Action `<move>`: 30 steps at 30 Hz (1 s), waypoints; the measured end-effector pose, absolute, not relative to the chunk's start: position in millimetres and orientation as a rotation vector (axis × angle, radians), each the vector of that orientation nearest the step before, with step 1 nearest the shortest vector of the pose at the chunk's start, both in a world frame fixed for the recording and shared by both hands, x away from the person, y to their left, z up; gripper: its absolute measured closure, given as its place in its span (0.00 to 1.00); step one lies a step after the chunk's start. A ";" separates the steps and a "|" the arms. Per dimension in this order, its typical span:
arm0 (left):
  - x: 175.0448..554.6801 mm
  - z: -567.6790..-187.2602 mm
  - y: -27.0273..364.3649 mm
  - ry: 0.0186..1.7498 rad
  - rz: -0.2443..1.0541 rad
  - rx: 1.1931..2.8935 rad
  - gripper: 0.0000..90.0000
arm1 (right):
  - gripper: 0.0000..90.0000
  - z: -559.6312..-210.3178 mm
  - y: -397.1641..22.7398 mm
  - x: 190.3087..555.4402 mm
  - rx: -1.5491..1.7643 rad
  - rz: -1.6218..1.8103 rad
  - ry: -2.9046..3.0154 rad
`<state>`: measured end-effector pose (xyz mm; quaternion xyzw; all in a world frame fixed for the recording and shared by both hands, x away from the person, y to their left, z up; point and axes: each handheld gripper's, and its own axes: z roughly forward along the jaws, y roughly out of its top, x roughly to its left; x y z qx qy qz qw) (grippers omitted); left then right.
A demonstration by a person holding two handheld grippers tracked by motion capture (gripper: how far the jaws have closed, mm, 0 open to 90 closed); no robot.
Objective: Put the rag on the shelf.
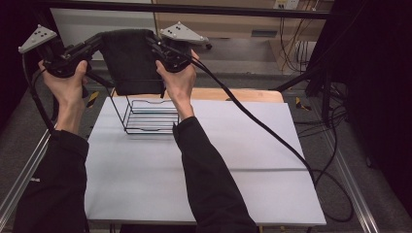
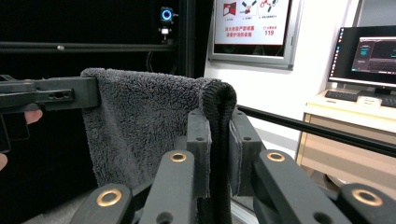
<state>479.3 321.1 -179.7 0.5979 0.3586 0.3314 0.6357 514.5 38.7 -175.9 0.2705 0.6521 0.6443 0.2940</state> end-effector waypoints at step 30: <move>454.2 -210.8 326.7 0.778 0.752 1.446 0.92 | 0.91 -206.6 35.5 499.8 0.680 1.696 1.846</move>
